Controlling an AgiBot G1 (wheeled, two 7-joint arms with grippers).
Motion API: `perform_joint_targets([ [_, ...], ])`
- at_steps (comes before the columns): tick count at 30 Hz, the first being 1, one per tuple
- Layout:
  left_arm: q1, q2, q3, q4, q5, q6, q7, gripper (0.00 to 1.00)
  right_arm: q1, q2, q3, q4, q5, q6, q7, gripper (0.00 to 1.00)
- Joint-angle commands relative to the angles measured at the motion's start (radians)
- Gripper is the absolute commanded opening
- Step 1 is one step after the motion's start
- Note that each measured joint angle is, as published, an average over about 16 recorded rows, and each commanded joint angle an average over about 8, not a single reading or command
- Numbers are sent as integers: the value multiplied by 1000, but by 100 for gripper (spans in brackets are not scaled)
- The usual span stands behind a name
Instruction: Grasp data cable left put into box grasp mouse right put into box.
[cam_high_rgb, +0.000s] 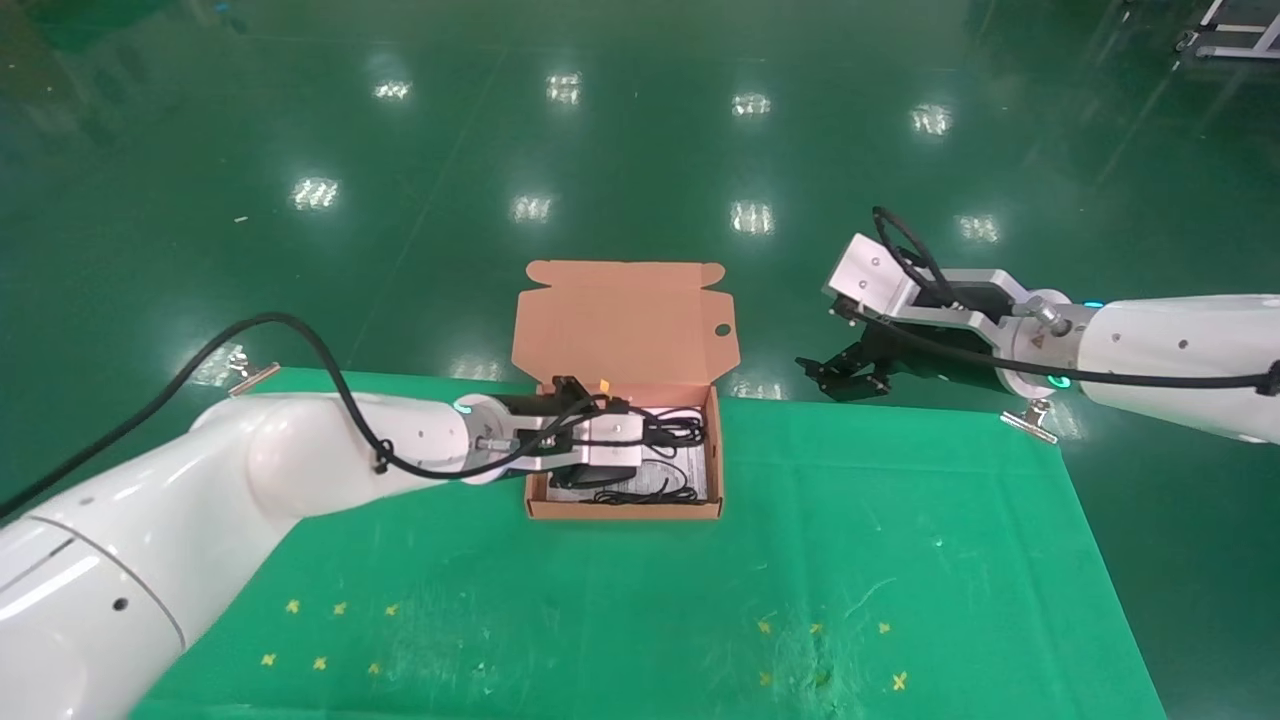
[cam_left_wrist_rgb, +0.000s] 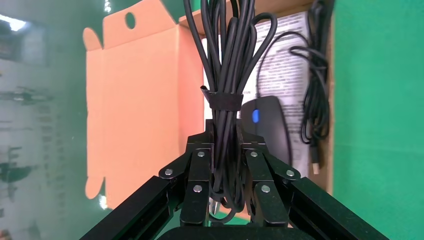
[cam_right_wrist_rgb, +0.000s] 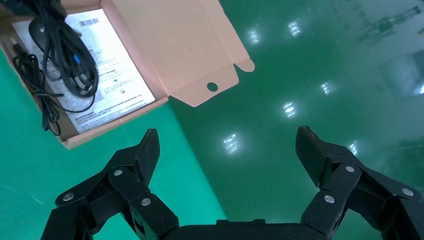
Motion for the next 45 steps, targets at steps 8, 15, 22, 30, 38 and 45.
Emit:
perform_joint_targets([
  [8, -5, 1, 12, 4, -21, 5, 16, 100, 4, 11, -5, 16, -8, 2, 11, 100],
  [15, -2, -4, 6, -4, -13, 6, 11, 100, 3, 6, -3, 7, -4, 2, 7, 100],
  [22, -29, -32, -6, -39, -19, -23, 5, 100, 23, 15, 10, 21, -14, 24, -9, 100],
  [30, -120, -48, -35, -33, 8, -137, -5, 100, 104, 72, 35, 113, -46, 28, -55, 100],
  [38, -137, -61, -56, -25, 2, -160, -11, 100, 113, 97, 57, 150, -46, -27, -72, 100],
  [45, -80, -130, -129, -88, -112, -57, -27, 100, 32, 116, 166, 167, 29, -128, -94, 100],
])
